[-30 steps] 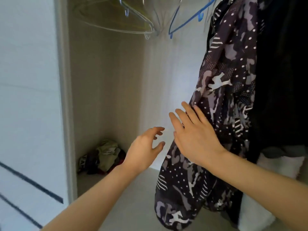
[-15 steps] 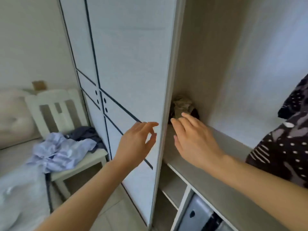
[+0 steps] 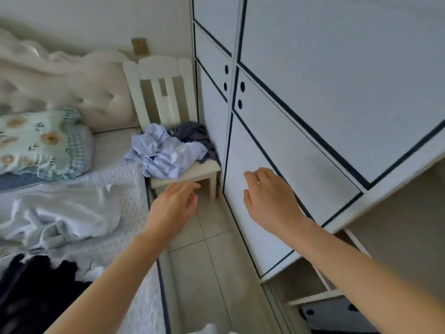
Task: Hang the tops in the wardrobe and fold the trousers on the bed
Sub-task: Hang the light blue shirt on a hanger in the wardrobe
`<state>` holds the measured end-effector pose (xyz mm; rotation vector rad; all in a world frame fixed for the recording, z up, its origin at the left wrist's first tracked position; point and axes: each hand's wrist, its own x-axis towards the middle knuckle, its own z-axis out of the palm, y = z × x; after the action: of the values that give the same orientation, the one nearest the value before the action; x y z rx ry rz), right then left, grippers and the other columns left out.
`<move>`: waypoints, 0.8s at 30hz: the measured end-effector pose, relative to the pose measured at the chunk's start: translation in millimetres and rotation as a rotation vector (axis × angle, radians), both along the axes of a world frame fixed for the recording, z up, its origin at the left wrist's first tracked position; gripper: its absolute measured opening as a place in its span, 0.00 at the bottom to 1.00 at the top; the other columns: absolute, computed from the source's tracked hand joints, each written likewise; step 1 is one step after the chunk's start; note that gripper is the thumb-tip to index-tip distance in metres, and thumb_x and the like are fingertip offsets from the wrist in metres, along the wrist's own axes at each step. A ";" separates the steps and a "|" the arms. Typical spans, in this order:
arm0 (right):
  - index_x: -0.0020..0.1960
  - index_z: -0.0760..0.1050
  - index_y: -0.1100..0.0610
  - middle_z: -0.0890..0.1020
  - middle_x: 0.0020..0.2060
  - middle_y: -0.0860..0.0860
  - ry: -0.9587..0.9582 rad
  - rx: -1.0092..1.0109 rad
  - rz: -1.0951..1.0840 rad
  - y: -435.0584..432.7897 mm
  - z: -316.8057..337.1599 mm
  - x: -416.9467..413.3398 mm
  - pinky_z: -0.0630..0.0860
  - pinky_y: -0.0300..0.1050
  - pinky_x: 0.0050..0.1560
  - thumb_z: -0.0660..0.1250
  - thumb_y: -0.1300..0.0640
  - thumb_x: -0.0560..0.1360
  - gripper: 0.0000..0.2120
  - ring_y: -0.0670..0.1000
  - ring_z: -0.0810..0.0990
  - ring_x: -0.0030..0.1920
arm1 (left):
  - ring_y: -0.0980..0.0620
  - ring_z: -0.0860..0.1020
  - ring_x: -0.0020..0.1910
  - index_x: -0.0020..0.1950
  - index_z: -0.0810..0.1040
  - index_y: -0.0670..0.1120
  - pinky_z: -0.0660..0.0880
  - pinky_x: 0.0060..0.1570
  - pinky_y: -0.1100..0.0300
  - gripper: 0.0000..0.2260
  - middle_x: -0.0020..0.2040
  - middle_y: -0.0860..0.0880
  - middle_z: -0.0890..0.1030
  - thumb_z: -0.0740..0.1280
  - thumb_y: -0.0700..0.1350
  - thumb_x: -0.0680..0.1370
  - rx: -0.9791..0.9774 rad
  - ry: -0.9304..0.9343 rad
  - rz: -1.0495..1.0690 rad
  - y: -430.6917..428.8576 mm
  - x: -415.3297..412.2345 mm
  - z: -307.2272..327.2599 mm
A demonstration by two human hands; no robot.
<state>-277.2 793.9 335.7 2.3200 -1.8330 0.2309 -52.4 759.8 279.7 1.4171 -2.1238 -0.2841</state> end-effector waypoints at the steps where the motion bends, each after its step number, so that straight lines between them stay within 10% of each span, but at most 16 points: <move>1: 0.56 0.75 0.63 0.79 0.46 0.57 -0.004 0.018 0.004 -11.5 -8.2 10.0 0.69 0.46 0.44 0.60 0.60 0.77 0.11 0.58 0.76 0.50 | 0.52 0.76 0.43 0.60 0.80 0.46 0.77 0.39 0.55 0.10 0.42 0.55 0.76 0.68 0.42 0.78 0.029 0.000 0.019 -5.6 9.9 -8.2; 24: 0.58 0.70 0.59 0.78 0.50 0.53 -0.096 0.417 0.135 -342.1 -152.9 88.0 0.74 0.46 0.45 0.54 0.54 0.81 0.12 0.54 0.75 0.53 | 0.50 0.77 0.48 0.59 0.78 0.52 0.77 0.43 0.54 0.10 0.51 0.51 0.80 0.61 0.47 0.81 0.606 0.040 0.604 -250.6 104.0 -133.3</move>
<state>-189.2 451.8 182.9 2.7582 -1.9228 -0.0289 51.6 509.2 146.4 2.2854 -1.5237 -0.7397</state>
